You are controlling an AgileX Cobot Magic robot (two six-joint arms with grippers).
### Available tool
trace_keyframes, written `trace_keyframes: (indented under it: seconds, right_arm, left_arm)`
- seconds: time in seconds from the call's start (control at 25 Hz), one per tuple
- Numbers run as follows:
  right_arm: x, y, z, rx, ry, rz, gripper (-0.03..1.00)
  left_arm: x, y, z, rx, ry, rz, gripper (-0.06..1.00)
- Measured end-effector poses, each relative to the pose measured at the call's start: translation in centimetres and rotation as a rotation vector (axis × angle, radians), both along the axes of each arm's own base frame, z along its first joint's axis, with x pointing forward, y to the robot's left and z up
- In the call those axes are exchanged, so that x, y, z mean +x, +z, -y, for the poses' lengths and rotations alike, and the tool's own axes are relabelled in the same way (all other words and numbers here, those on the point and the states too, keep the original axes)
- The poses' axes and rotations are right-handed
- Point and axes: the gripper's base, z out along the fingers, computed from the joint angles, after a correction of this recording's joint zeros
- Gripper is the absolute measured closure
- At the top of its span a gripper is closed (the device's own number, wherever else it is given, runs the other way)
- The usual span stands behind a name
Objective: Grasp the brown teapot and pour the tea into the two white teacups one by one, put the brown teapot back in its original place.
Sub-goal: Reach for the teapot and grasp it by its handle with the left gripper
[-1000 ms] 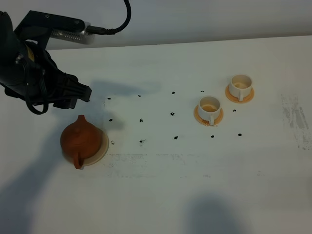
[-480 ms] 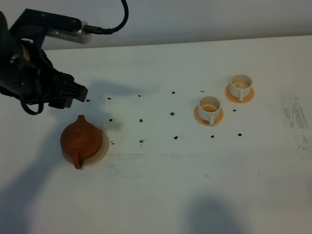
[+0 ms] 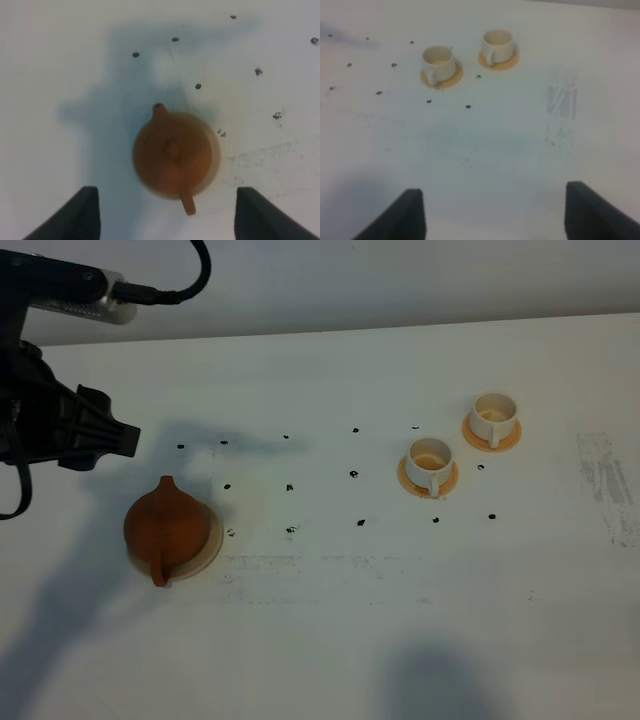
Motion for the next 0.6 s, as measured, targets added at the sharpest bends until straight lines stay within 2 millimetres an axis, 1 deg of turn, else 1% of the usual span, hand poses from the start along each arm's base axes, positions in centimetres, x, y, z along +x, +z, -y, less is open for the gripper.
trace_keyframes:
  seconds: [0.08,0.16,0.28,0.36,0.6]
  right_arm:
    - [0.0,0.0,0.0,0.000,0.000,0.000,0.38]
    - [0.0,0.0,0.0,0.000,0.000,0.000,0.38]
    - [0.0,0.0,0.0,0.000,0.000,0.000,0.38]
    - [0.0,0.0,0.0,0.000,0.000,0.000,0.38]
    - [0.0,0.0,0.0,0.000,0.000,0.000,0.38]
  left_arm:
    - [-0.2,0.0,-0.1,-0.002,0.003,-0.003,0.37]
    - [-0.4,-0.4,-0.1,-0.011,0.006,-0.020,0.37]
    - [-1.1,-2.0,-0.2,-0.019,0.019,-0.054,0.37]
    - [-1.8,-3.4,-0.4,-0.038,0.031,-0.068,0.37]
    - [-3.5,-5.5,-0.8,-0.096,0.057,-0.085,0.37]
